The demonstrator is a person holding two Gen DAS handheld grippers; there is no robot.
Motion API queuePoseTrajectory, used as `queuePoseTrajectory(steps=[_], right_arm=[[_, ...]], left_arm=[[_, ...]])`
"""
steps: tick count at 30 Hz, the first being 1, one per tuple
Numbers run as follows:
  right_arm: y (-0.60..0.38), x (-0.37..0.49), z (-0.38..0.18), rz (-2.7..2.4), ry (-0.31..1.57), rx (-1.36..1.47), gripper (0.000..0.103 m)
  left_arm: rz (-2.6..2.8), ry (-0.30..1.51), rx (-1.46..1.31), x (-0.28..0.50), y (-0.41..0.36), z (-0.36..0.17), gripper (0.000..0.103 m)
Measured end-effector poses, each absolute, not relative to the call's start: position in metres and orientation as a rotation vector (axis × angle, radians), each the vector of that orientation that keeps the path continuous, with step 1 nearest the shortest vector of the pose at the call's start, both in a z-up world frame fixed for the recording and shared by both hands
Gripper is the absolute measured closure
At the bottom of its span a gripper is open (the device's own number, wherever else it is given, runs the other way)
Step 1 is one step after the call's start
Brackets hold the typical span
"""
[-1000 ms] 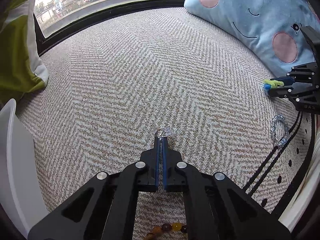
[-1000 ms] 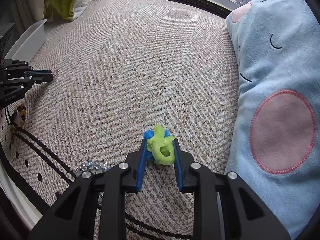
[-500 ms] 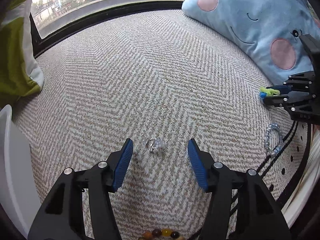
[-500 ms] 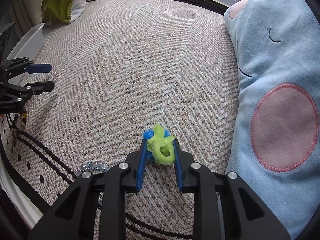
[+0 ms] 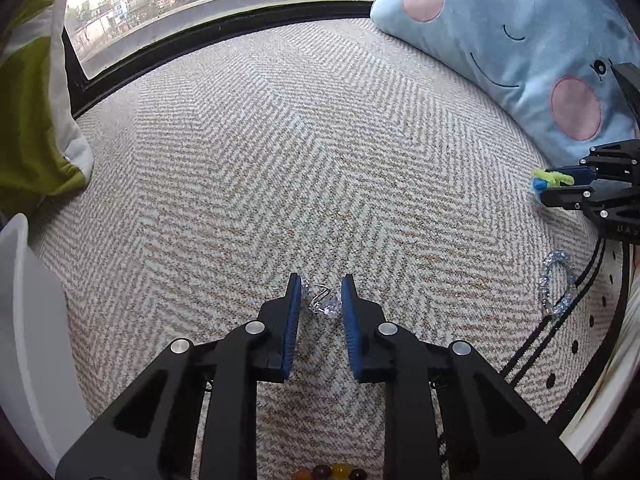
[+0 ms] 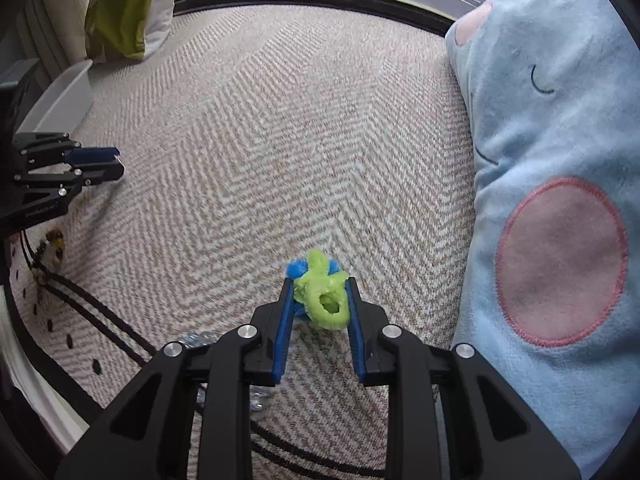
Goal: Organize jewelry
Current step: 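Carry the ring and hair tie to the white tray and release both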
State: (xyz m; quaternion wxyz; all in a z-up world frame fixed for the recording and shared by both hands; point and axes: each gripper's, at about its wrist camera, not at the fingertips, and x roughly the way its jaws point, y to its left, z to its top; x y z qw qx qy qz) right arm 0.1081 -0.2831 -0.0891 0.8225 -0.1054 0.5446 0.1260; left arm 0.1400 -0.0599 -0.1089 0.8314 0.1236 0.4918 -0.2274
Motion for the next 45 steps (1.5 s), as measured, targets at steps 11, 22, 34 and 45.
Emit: queuePoseTrajectory(steps=[11,22,34,45], right_arm=[[-0.187,0.107,-0.023,0.404,1.034,-0.281,0.077],[-0.003,0.11,0.011,0.648,0.927,-0.328,0.077],[0.11,0.103,-0.016,0.785,0.969,-0.397,0.077],[0.113,0.104,-0.019,0.78,0.978,-0.386,0.073]], left_arm=[[-0.483,0.952,0.223,0.123,0.009,-0.027,0.082],[-0.3,0.965,0.199,0.092,0.159,-0.007,0.082],[-0.253,1.055,0.146,0.073,0.223,-0.048,0.082],[-0.234,1.089,0.15,0.077,0.222,-0.055,0.049]])
